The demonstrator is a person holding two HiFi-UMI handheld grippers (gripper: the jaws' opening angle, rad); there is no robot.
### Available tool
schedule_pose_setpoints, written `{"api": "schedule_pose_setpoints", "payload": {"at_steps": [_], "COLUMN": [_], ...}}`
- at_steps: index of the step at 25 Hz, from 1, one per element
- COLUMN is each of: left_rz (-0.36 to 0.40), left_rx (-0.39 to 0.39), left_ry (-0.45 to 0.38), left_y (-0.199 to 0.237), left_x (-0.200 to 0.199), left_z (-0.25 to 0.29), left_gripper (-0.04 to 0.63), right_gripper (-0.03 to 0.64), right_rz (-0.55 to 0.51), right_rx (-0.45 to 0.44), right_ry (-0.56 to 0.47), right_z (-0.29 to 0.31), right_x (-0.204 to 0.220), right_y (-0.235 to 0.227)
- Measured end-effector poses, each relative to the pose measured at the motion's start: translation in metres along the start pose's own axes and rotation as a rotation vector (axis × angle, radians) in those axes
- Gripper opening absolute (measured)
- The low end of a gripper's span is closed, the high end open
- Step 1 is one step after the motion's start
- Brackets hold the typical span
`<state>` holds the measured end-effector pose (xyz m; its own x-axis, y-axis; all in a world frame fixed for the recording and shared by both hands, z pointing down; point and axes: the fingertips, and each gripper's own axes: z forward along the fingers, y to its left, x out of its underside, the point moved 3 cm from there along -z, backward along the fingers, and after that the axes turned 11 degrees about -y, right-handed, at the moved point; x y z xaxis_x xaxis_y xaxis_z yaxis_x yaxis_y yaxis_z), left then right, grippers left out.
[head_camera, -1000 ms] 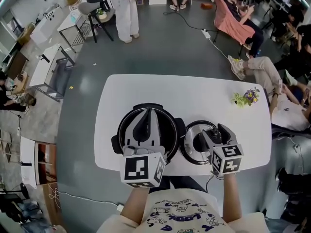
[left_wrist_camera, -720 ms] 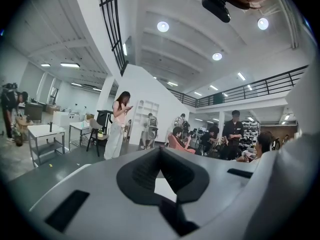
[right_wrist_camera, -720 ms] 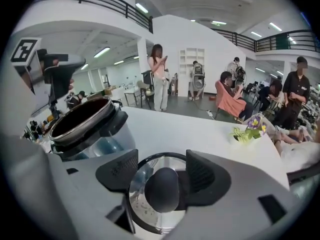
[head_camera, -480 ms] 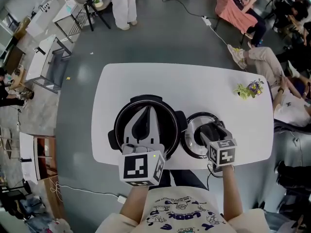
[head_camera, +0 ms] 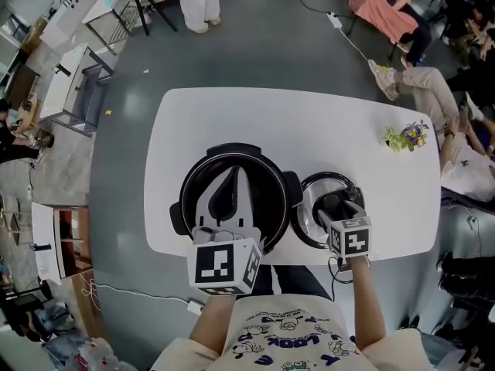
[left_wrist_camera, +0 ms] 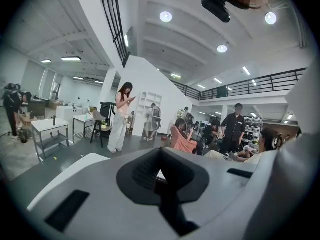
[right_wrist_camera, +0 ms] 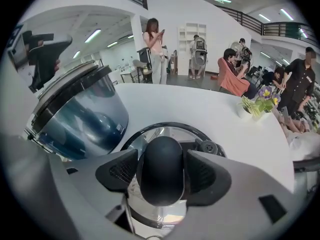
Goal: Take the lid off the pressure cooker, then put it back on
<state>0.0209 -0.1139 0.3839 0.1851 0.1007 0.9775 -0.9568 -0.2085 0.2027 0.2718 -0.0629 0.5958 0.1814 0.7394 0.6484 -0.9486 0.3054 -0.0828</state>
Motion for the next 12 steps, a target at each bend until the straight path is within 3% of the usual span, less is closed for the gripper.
{"api": "schedule_pose_setpoints", "payload": {"at_steps": [12], "left_rz": [0.000], "left_rx": [-0.010], "left_ry": [0.030], "left_y": [0.004], "left_x": [0.011], "left_z": [0.004], "left_gripper": [0.014], "right_gripper": [0.296], "right_rz": [0.031], "right_rx": [0.031], "right_ry": [0.056], "right_z": [0.017], "right_x": [0.013], "right_y": [-0.004]}}
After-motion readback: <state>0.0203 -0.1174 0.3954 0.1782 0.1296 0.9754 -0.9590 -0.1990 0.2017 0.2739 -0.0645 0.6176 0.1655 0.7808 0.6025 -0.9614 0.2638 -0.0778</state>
